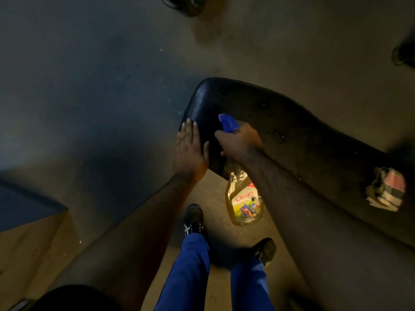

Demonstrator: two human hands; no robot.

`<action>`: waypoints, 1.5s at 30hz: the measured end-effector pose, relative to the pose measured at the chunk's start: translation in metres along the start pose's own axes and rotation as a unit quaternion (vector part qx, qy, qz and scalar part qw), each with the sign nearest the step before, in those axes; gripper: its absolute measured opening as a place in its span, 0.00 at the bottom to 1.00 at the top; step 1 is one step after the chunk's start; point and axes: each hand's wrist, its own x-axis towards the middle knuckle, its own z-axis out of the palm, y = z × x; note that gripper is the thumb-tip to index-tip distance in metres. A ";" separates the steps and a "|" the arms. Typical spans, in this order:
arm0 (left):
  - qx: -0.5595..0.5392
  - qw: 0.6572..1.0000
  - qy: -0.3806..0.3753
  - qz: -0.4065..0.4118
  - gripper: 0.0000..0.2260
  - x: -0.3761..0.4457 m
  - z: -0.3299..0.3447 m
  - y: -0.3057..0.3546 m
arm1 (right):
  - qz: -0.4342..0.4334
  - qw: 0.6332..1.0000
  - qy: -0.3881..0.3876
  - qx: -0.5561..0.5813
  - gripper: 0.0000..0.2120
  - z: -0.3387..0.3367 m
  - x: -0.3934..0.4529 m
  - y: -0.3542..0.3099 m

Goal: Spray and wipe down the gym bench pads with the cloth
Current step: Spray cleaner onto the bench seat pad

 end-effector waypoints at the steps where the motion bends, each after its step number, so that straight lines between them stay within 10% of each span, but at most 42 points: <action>1: -0.008 1.000 0.001 -0.004 0.28 -0.002 -0.002 0.000 | 0.002 1.000 -0.020 0.002 0.13 0.002 -0.004 0.003; 18: 0.037 0.999 -0.027 -0.012 0.30 -0.048 -0.018 0.034 | -0.010 0.996 -0.028 0.084 0.03 -0.008 -0.064 0.045; 45: -0.079 0.917 -0.364 0.142 0.23 -0.142 0.215 0.490 | -0.123 0.930 0.189 0.291 0.08 -0.432 -0.110 0.383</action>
